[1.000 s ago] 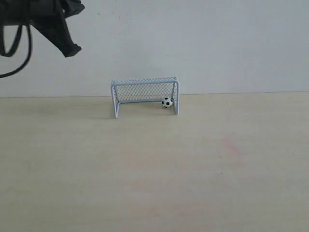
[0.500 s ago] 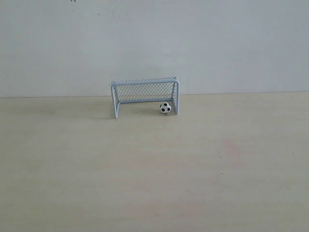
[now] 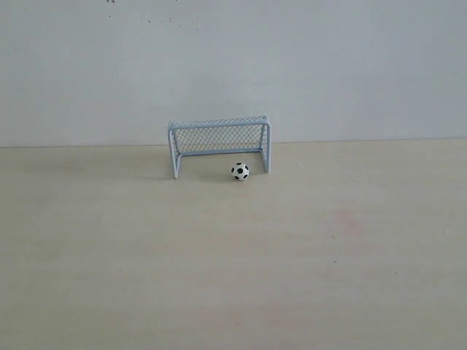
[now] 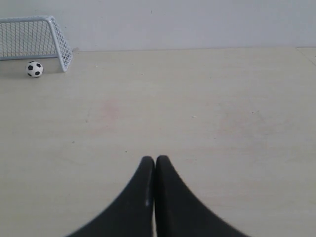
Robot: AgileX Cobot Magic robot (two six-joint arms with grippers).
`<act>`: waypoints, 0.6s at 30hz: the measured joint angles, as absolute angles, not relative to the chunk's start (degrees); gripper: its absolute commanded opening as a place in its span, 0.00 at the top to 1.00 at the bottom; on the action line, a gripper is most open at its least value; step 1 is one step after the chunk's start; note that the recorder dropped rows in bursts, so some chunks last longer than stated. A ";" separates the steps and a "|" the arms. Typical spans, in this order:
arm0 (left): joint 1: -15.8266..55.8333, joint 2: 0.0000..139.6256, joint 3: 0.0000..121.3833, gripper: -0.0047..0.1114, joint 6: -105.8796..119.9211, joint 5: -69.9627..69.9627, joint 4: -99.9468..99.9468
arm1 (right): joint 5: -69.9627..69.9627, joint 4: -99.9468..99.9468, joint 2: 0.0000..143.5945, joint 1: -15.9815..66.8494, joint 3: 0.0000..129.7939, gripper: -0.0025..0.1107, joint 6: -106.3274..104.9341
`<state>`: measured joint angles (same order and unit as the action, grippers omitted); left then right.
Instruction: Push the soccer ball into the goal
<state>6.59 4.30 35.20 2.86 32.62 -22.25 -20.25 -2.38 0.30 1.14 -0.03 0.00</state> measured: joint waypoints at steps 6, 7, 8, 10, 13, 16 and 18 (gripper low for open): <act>6.45 0.33 35.20 0.92 0.45 33.00 -22.14 | -20.25 -2.38 0.30 1.14 -0.03 0.98 0.00; 6.45 0.33 35.20 0.92 0.36 33.00 -22.14 | -20.25 -2.38 0.30 1.14 -0.03 0.98 0.00; 6.45 0.33 35.20 0.92 0.00 33.00 -22.14 | -20.25 -2.38 0.30 1.14 -0.03 0.98 0.00; 6.45 0.33 35.20 0.92 0.00 33.00 -22.14 | -20.25 -2.38 0.30 1.14 -0.03 0.98 0.00; 6.45 0.33 35.20 0.92 0.00 33.00 -22.14 | -20.25 -2.38 0.30 1.14 -0.03 0.98 0.00; 6.45 0.33 35.20 0.92 0.00 33.00 -22.14 | -20.25 -2.38 0.30 1.14 -0.03 0.98 0.00; 6.45 0.33 35.20 0.92 0.00 33.00 -22.14 | -20.25 -2.38 0.30 1.14 -0.03 0.98 0.00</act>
